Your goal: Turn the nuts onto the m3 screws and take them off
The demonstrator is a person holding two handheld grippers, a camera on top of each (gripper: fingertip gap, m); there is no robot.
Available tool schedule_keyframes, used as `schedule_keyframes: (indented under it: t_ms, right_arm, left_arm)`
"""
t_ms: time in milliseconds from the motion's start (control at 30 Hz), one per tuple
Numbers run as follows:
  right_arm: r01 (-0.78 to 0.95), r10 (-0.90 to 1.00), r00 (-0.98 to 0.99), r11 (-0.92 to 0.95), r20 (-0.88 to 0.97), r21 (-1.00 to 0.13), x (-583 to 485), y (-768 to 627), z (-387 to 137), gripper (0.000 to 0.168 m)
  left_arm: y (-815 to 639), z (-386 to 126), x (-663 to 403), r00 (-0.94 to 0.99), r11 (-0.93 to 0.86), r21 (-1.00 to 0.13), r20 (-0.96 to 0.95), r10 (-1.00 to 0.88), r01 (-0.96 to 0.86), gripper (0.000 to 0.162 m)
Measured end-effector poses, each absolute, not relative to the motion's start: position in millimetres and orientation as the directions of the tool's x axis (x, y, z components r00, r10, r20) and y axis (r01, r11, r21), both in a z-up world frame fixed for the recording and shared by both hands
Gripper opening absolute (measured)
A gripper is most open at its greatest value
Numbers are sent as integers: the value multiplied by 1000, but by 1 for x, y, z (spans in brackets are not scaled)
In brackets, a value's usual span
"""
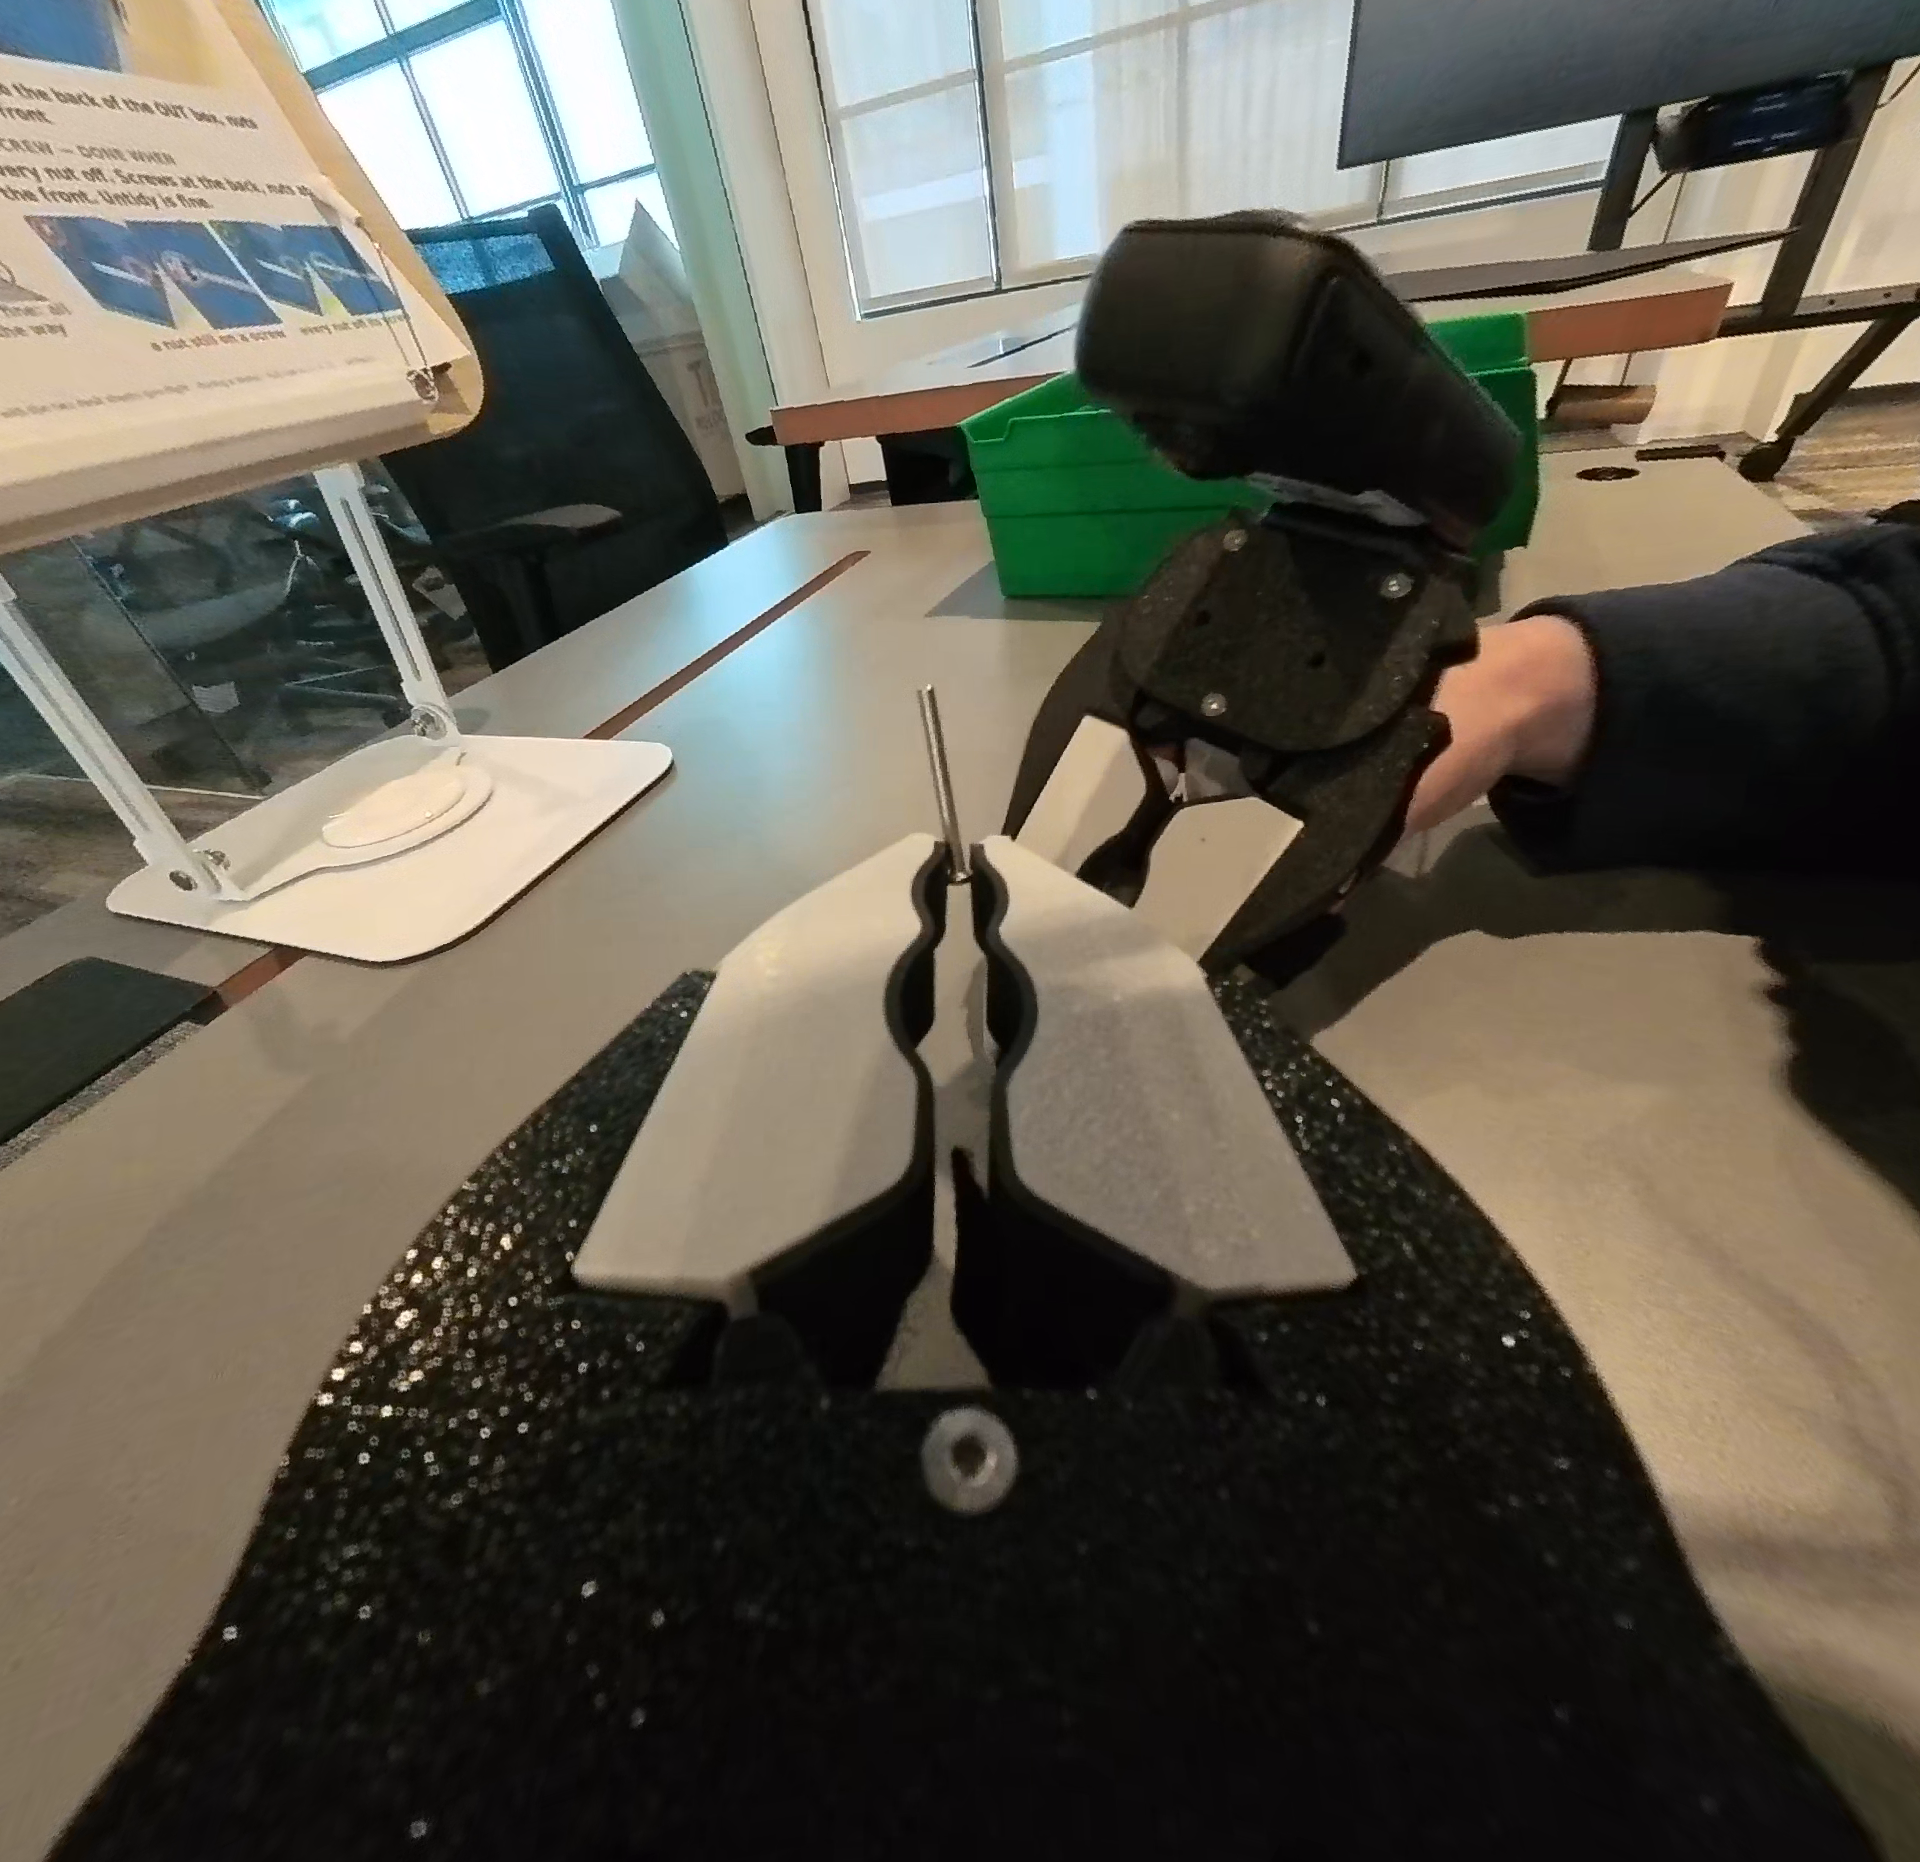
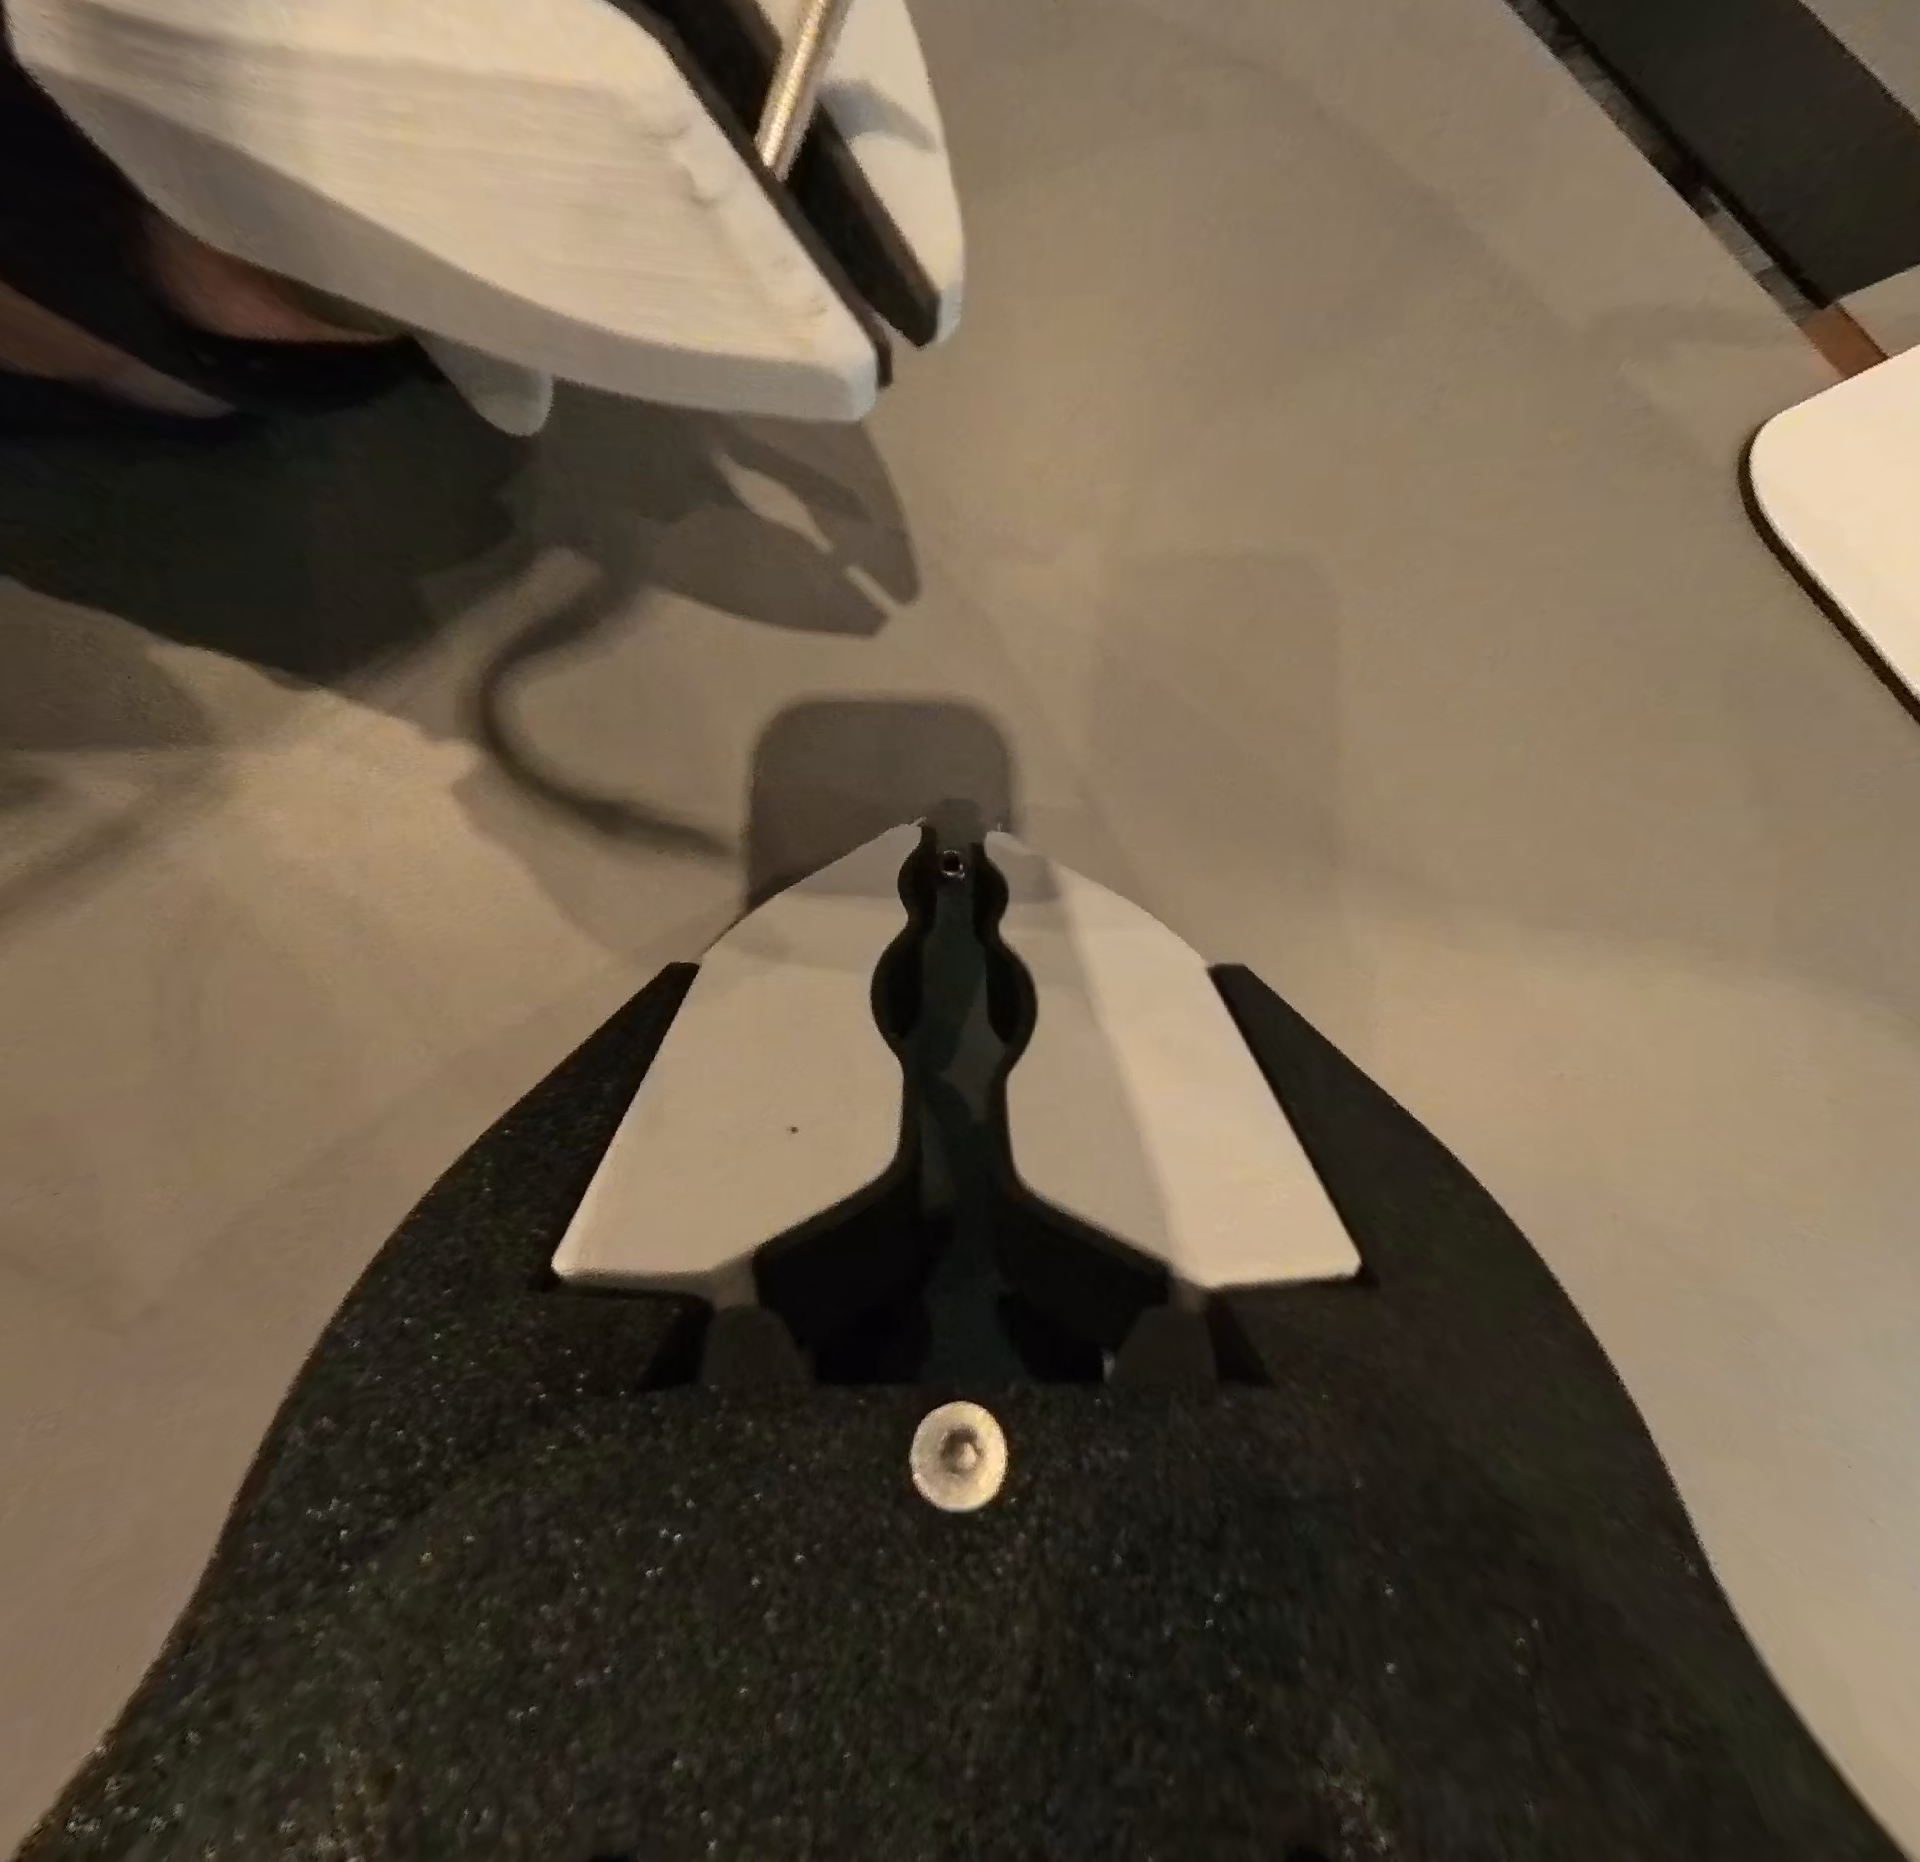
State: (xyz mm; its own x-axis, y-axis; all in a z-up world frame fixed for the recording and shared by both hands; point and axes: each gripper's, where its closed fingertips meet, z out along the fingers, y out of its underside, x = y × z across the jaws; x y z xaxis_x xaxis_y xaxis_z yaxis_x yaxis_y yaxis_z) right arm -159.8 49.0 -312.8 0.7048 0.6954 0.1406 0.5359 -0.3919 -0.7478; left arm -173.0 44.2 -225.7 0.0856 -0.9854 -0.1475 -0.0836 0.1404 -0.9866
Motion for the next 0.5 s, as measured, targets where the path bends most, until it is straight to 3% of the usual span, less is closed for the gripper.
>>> schedule_keyframes:
  t_ms: [200,500]
  right_arm:
    - [514,680,723,-415,119,-750,-156,47,-313,11]
    - [528,677,721,-395,151,-752,-154,48,-312,0]
  left_arm:
    - [43,-227,-172,81,145,-985,-152,-985,-90,4]
    - [41,-229,-171,60,155,-983,-161,-985,-104,3]
